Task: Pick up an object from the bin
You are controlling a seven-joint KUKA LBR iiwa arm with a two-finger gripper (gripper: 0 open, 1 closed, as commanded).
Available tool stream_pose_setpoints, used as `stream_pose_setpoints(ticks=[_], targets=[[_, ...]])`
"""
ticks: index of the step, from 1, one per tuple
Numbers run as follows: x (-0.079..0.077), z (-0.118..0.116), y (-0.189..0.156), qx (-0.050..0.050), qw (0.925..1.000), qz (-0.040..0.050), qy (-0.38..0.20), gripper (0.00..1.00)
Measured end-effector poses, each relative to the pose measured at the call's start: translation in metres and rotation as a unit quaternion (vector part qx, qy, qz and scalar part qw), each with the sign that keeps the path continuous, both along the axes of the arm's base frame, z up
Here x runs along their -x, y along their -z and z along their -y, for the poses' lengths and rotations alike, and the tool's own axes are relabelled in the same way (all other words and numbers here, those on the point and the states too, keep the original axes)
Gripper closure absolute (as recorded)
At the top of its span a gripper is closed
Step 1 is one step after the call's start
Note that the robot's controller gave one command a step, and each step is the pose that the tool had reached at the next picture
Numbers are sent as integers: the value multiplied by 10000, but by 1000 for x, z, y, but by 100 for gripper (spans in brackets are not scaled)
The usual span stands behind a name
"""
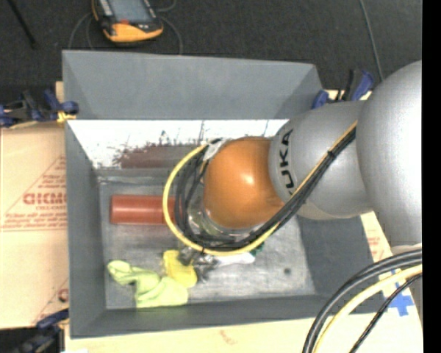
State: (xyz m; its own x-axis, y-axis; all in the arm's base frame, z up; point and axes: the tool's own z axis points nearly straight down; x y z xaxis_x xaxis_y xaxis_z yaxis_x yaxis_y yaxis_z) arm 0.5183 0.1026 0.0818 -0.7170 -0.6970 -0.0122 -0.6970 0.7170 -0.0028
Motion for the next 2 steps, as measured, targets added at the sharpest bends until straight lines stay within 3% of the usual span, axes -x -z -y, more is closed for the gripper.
stream_pose_setpoints(ticks=[1,2], targets=[[0,0,0,0,10000,0,3,100],[33,26,-170,29,9998,-12,-188,100]])
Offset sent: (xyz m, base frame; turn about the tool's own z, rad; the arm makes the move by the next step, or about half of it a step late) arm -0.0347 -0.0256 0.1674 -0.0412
